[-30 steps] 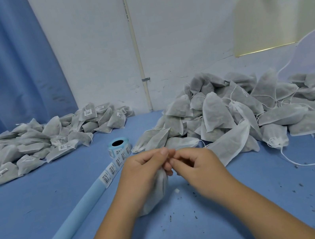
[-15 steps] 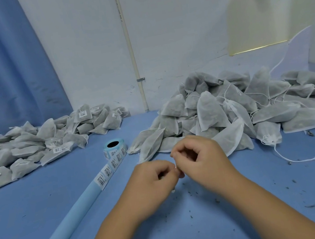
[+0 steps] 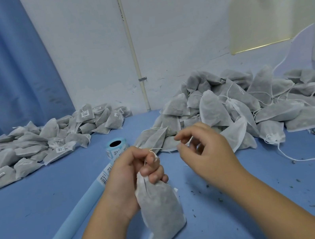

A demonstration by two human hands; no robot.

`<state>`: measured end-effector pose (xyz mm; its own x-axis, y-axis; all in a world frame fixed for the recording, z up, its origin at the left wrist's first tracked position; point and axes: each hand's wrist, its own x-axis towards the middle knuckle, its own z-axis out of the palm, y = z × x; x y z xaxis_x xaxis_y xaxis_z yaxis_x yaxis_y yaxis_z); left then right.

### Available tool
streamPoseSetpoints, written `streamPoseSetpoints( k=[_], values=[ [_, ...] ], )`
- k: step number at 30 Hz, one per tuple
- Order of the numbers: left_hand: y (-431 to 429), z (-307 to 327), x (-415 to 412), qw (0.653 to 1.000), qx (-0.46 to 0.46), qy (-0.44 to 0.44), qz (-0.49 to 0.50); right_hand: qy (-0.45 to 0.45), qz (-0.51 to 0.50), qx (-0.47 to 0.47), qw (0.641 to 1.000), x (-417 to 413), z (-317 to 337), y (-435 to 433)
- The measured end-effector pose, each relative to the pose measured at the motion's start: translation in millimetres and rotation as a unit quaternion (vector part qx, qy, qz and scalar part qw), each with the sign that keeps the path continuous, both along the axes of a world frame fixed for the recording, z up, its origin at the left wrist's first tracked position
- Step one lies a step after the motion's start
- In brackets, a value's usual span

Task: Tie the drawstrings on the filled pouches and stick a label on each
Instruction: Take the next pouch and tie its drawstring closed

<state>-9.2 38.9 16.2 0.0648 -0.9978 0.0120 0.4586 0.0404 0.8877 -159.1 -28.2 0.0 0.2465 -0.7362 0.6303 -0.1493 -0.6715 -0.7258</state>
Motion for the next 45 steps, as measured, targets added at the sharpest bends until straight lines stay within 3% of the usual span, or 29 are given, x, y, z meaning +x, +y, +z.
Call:
streamPoseSetpoints(
  k=[3, 5, 8, 14, 22, 40, 45],
  values=[
    [0, -1, -2, 1.0, 0.002, -0.017, -0.007, -0.094, 0.14, 0.122, 0.978, -2, 11, 11],
    [0, -2, -2, 0.999, -0.009, -0.039, -0.019, -0.071, 0.208, 0.163, 0.962, -2, 16, 18],
    [2, -4, -3, 0.997, -0.026, -0.073, -0.03, -0.024, 0.192, 0.141, 0.971, 1, 15, 22],
    [5, -3, -6, 0.99, -0.037, -0.133, -0.022, 0.02, 0.213, 0.185, 0.959, -3, 12, 17],
    [8, 0, -1, 0.969, -0.063, -0.235, -0.04, 0.032, 0.25, 0.214, 0.944, -3, 13, 14],
    [10, 4, -13, 0.957, -0.007, -0.28, 0.08, 0.041, 0.241, 0.236, 0.941, -5, -1, -1],
    [12, 3, -17, 0.92, -0.016, -0.362, 0.151, 0.054, 0.22, 0.233, 0.946, -7, 0, -3]
  ],
)
